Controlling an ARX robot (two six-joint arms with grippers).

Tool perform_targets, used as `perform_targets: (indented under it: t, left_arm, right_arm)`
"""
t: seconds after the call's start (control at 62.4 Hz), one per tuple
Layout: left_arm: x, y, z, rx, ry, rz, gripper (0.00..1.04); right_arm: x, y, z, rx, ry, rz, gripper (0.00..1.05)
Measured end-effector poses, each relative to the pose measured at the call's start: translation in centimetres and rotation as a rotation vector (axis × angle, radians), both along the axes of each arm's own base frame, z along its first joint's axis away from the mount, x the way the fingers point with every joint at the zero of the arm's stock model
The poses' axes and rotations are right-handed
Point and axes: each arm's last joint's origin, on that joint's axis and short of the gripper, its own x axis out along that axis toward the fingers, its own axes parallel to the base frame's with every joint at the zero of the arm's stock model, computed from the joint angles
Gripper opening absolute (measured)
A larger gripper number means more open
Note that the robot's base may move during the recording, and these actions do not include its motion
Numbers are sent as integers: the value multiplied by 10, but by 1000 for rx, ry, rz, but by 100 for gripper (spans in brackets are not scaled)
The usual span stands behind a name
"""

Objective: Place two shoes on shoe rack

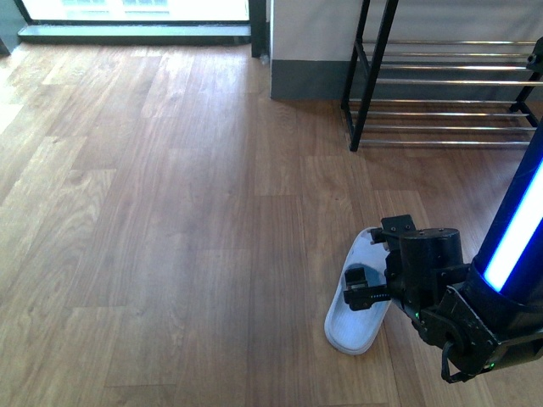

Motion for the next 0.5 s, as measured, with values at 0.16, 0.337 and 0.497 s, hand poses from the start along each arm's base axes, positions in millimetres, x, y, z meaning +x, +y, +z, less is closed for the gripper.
perform_targets:
  t: [0.16,0.337,0.497]
  left_arm:
    - [0,0,0,0,0,0,1]
    - [0,0,0,0,0,0,1]
    - [0,0,0,0,0,0,1]
  right_arm:
    - [5,-6,-18,-52,1,-11,95]
    - [13,-21,-30,-100,-10,-60,73]
    - [19,-24,-31,-98,-30,-71,45]
